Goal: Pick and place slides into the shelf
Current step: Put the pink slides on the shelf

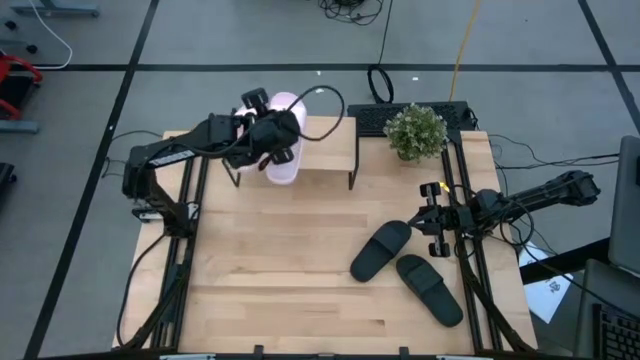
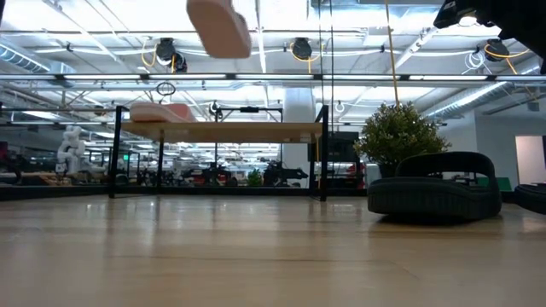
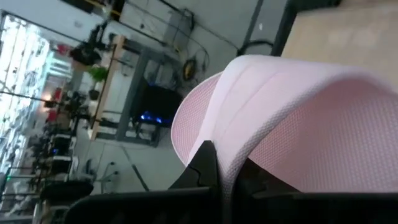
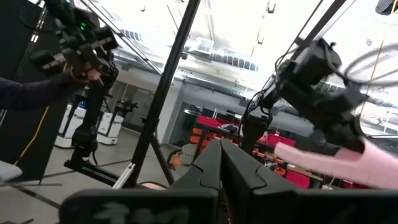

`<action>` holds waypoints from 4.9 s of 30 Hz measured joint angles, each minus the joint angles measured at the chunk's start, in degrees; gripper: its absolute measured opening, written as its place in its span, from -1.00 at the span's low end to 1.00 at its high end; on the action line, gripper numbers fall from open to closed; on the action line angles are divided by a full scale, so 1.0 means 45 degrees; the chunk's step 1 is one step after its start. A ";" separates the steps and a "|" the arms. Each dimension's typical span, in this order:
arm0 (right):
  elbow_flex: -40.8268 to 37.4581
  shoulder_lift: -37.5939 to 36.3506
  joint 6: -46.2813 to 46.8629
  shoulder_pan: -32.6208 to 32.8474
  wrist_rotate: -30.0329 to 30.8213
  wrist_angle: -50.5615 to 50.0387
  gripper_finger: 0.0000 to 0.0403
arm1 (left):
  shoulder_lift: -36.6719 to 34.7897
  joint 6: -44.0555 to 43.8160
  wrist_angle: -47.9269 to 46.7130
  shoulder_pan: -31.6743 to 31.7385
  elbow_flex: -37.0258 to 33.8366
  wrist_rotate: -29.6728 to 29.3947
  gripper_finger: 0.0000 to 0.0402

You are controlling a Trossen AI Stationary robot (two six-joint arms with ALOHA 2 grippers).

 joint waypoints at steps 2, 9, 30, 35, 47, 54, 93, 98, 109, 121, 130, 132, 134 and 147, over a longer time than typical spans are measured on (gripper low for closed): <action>0.0000 0.0000 0.0000 0.0000 -0.0006 -0.0024 -1.00 | -0.0351 0.0452 0.1029 0.0504 -0.0973 0.0091 -1.00; 0.0005 0.0000 0.0005 0.0005 0.0045 -0.0126 -1.00 | -0.2106 0.1524 0.4720 0.2084 -0.5036 0.1922 -1.00; 0.0005 0.0005 -0.0385 0.0010 0.1685 -0.0164 -1.00 | -0.2971 0.2771 1.1189 0.4939 -0.9779 0.5031 -1.00; 0.0005 0.0005 -0.0418 0.0010 0.1635 -0.0179 -1.00 | -0.2567 0.2234 1.1033 0.5278 -0.9808 0.5496 -1.00; 0.0005 0.0010 -0.0418 0.0010 0.1611 -0.0272 -1.00 | -0.1912 0.2165 1.1000 0.5356 -0.9819 0.5162 -1.00; 0.0005 0.0010 -0.0418 0.0010 0.1606 -0.0272 -1.00 | -0.1917 0.2360 1.1101 0.5341 -1.0260 0.4834 -1.00; 0.0005 0.0010 -0.0359 0.0010 0.1611 -0.0310 -1.00 | -0.1936 0.2351 1.0727 0.5297 -1.0347 0.4788 -0.67; 0.0005 0.0007 -0.0345 0.0010 0.1606 -0.0313 -1.00 | -0.1936 0.2456 1.0712 0.5285 -1.0347 0.4895 -0.63; 0.0005 0.0005 -0.0330 0.0010 0.1611 -0.0320 -1.00 | -0.1935 0.2545 1.0702 0.5229 -1.0347 0.4885 -0.63; 0.0005 0.0005 -0.0325 0.0010 0.1608 -0.0323 -1.00 | -0.2004 0.2789 1.0657 0.5147 -1.0357 0.4553 -0.63; 0.0005 0.0005 -0.0325 0.0008 0.1607 -0.0328 -1.00 | -0.2004 0.3091 1.0652 0.5132 -1.0235 0.4438 -0.63; 0.0005 0.0005 -0.0325 0.0005 0.1611 -0.0327 -1.00 | -0.2004 0.3169 1.0617 0.5132 -1.0229 0.4438 -0.63; 0.0005 0.0007 -0.0325 0.0006 0.1609 -0.0330 -1.00 | -0.2004 0.3170 1.0578 0.5132 -1.0221 0.4438 -0.63; 0.0005 0.0007 -0.0325 0.0007 0.1608 -0.0325 -1.00 | -0.2014 0.3506 1.0435 0.5127 -1.0197 0.4424 -0.63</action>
